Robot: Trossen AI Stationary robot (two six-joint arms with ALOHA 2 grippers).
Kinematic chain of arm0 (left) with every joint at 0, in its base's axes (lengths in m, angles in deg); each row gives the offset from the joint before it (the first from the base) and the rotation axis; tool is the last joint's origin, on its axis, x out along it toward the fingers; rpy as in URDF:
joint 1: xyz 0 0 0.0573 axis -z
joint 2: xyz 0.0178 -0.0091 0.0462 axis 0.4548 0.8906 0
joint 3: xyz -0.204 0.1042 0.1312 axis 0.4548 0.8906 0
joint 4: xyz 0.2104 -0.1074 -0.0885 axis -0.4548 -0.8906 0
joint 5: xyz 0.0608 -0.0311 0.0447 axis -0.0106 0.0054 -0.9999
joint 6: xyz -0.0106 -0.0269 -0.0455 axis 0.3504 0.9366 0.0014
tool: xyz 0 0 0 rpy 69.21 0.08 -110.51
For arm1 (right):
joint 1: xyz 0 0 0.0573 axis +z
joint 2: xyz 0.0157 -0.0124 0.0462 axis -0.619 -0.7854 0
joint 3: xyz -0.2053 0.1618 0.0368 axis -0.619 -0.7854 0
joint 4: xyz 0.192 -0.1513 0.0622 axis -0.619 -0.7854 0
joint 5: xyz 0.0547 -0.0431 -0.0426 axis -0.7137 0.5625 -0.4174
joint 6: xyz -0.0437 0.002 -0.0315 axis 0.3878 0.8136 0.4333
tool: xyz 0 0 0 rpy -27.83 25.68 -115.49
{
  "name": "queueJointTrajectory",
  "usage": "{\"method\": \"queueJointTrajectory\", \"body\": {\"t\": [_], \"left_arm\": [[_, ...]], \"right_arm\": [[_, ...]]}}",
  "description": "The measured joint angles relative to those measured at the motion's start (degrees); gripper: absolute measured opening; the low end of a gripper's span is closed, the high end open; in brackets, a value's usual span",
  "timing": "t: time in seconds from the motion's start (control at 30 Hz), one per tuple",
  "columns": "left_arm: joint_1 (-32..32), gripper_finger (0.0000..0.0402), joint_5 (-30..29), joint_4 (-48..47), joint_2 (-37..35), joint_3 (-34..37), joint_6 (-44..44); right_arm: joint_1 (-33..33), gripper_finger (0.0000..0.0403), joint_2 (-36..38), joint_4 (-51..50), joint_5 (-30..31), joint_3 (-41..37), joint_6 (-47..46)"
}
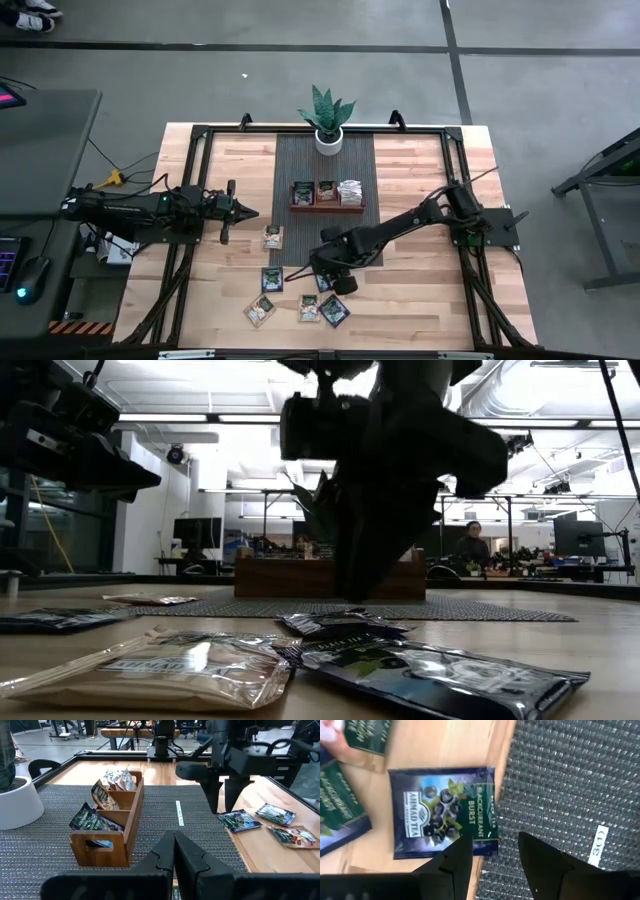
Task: Pick & Place Tea
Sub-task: Put the violet tea bag into the left section of the wooden organizer
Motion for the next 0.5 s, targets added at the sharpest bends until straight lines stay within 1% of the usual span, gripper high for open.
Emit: {"method": "queueJointTrajectory", "body": {"t": [0.5], "left_arm": [[-0.02,0.0001,0.0,0.0,0.0,0.0,0.0]], "right_arm": [[0.07,0.0154,-3.3,0.27,0.32,0.19,-3.4]]}}
